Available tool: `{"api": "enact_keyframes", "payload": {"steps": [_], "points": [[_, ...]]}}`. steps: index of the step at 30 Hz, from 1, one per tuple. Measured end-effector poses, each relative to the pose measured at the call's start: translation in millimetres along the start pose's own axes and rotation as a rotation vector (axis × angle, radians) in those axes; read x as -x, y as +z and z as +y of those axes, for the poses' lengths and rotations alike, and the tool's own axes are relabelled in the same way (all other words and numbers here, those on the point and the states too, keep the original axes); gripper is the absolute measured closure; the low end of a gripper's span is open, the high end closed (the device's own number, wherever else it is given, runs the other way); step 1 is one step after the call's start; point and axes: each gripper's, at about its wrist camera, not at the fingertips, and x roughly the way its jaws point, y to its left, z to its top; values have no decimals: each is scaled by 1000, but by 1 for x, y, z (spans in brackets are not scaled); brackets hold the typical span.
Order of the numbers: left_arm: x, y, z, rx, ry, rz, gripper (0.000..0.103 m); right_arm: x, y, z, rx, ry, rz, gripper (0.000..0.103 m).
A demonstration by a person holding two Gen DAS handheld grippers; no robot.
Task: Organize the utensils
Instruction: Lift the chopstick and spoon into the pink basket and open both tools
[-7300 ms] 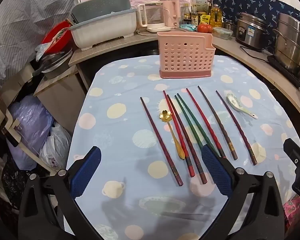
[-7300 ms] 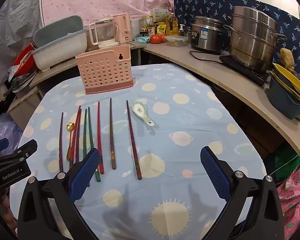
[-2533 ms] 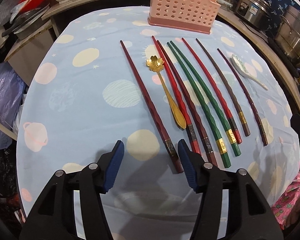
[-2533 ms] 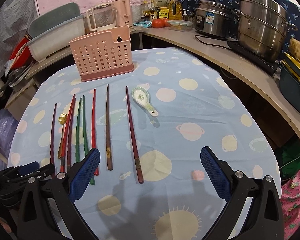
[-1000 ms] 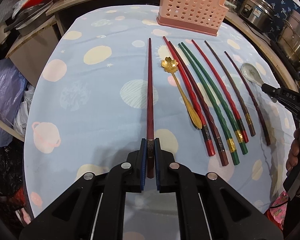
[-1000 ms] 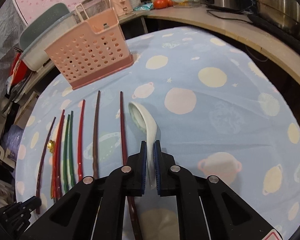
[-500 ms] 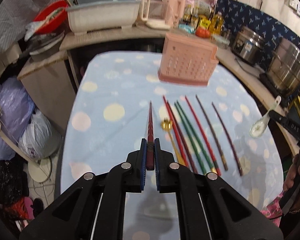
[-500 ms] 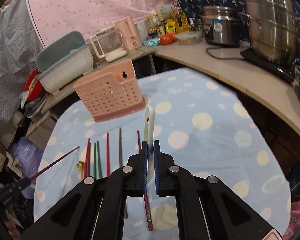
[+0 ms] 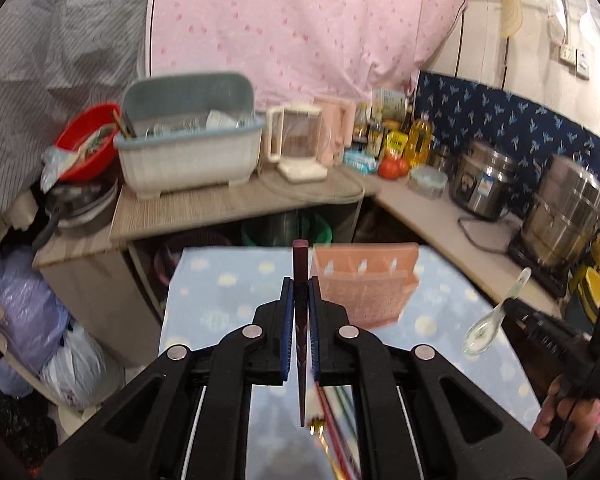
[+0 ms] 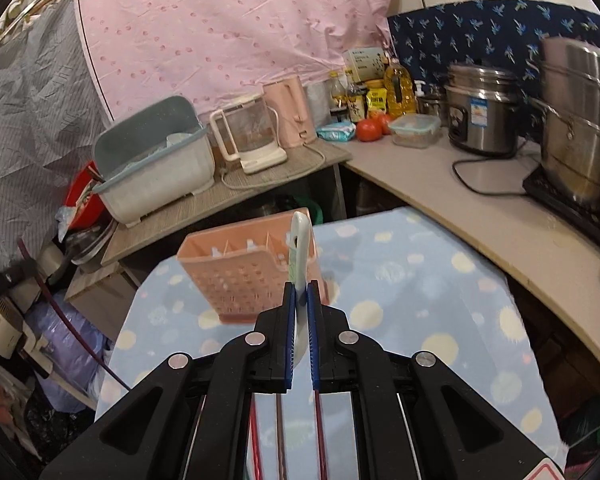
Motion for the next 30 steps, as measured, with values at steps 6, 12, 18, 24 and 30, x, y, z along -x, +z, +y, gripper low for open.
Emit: {"api": "enact_keyframes", "payload": {"steps": [6,12,18,24,30], "points": [[-13,67,-8,22,-22,-97,96,-38,50,9,29,-23,-35,97],[-42,113,-23,21,-39,-165,96,-90,74,13,24,-26,-10,97],[-91,114,-29,24,-46,-128,96,-140,69,13,1,-11,66,97],[-133,92,-27,20,-44,-55,95,-165,53,10,11,-16,111,95],[-133,76,-20,38,2,-52,51,-142,47,6,-3,-27,71,87]]}}
